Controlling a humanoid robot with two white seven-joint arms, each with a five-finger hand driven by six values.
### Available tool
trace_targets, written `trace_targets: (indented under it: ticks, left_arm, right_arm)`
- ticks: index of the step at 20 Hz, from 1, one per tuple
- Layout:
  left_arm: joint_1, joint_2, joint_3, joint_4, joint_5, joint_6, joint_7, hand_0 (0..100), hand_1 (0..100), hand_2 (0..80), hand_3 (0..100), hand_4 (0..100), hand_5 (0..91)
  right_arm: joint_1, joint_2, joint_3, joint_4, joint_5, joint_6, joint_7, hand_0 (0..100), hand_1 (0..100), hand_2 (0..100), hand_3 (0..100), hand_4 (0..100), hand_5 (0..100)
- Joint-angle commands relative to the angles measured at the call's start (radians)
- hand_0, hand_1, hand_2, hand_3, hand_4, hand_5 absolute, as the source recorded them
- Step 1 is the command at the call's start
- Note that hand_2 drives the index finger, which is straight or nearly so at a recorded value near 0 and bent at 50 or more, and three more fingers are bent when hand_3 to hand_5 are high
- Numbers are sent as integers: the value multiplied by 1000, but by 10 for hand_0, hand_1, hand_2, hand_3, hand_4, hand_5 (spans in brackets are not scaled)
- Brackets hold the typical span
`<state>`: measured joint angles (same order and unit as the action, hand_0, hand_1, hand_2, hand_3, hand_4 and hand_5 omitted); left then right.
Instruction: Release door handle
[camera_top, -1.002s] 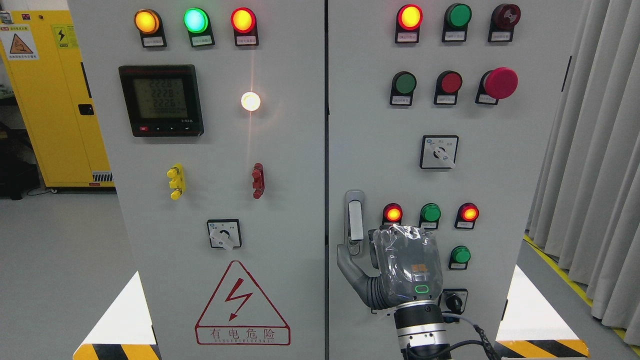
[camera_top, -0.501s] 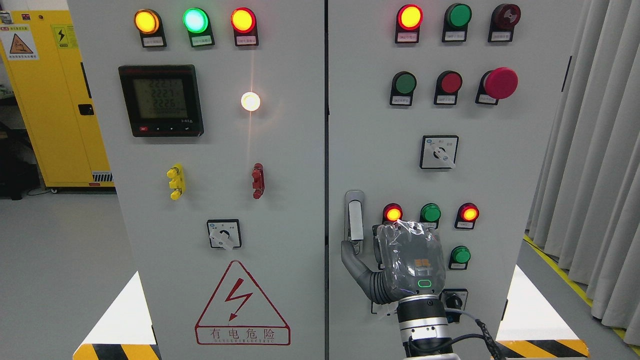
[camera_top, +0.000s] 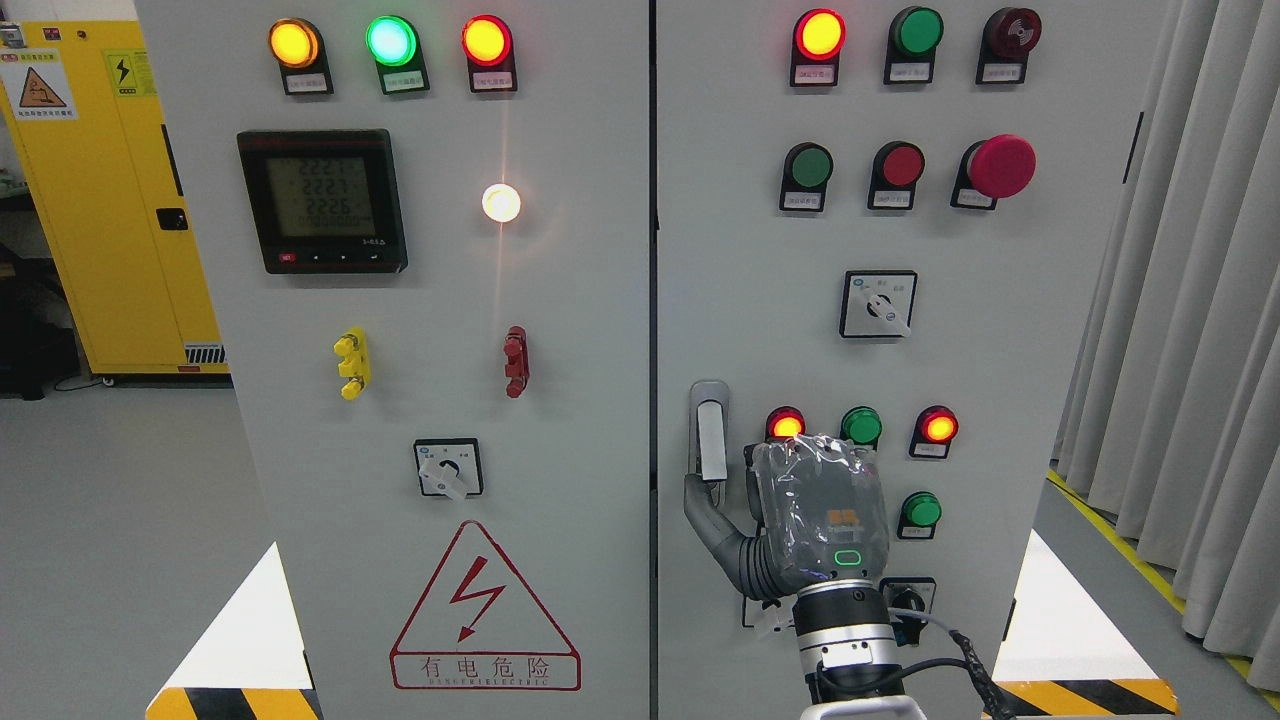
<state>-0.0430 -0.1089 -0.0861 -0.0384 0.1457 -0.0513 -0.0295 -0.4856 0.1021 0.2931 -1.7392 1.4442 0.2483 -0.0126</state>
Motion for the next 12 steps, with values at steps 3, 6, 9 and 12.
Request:
trace_targets:
  ticks: [3, 6, 9, 12]
  left_arm:
    - [0, 0, 0, 0, 0, 1, 0, 120, 556, 0, 0, 0, 0]
    - [0, 0, 0, 0, 0, 1, 0, 120, 556, 0, 0, 0, 0]
    - [0, 0, -1, 0, 0, 1, 0, 120, 556, 0, 0, 0, 0]
    - [0, 0, 0, 0, 0, 1, 0, 120, 556, 0, 0, 0, 0]
  right_arm:
    - [-4, 4, -3, 1, -5, 0, -3, 395, 240, 1000, 1000, 1000, 1000]
    - [-2, 4, -2, 0, -5, 0, -7, 406, 236, 1000, 1000, 1000, 1000]
    - [-2, 4, -2, 0, -5, 0, -6, 407, 238, 1000, 1000, 1000, 1000]
    - [-1, 4, -2, -2, -2, 0, -6, 433, 260, 1000, 1000, 1000, 1000]
